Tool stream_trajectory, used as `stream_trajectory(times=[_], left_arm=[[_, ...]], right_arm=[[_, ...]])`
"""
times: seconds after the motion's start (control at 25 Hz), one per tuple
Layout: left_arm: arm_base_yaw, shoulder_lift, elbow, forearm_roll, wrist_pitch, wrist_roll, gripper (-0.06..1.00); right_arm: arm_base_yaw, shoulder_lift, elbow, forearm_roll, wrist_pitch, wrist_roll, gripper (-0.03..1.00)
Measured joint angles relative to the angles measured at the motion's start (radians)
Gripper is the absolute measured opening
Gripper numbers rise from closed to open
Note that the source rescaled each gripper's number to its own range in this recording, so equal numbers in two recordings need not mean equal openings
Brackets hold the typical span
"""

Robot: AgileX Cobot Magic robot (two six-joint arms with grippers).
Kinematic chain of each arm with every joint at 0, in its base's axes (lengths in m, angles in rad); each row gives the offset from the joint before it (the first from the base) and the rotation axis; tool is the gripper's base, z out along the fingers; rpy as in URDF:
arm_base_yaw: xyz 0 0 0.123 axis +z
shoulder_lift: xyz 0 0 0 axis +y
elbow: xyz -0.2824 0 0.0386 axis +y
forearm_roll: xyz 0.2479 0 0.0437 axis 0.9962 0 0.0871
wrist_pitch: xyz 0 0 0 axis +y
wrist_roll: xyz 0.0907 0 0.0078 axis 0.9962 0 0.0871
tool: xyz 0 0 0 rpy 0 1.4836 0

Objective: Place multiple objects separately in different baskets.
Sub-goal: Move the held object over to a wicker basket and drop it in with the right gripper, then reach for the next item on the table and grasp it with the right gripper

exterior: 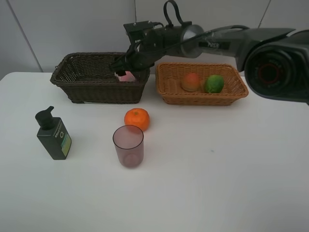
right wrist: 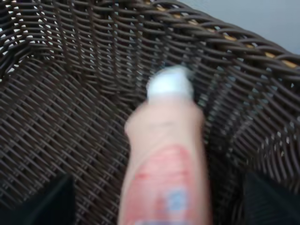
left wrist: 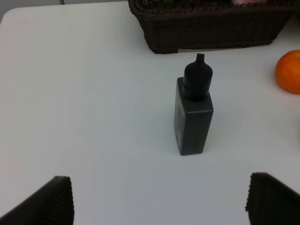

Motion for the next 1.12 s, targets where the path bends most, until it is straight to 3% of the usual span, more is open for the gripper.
stream_trajectory(times=[0.08,0.44,0.6,0.96,1.12], left_arm=[[0.000,0.000,0.000,0.000,0.000,0.000,0.96],[0.000,0.000,0.000,0.000,0.000,0.000,0.96],[0.000,0.000,0.000,0.000,0.000,0.000,0.96],[0.000,0.000,0.000,0.000,0.000,0.000,0.96],[0.000,0.000,0.000,0.000,0.000,0.000,0.96]], right_arm=[[0.000,0.000,0.000,0.000,0.007,0.000,0.62],[0.000,-0.066,0.000,0.000,0.142,0.000,0.69],[0.000,-0.140,0.000,-0.001,0.287,0.000,0.81],[0.002,-0.268,0.002,0.021,0.702,0.001,0.83],[-0.026,-0.359,0.101,0.028,0.766,0.025,0.85]])
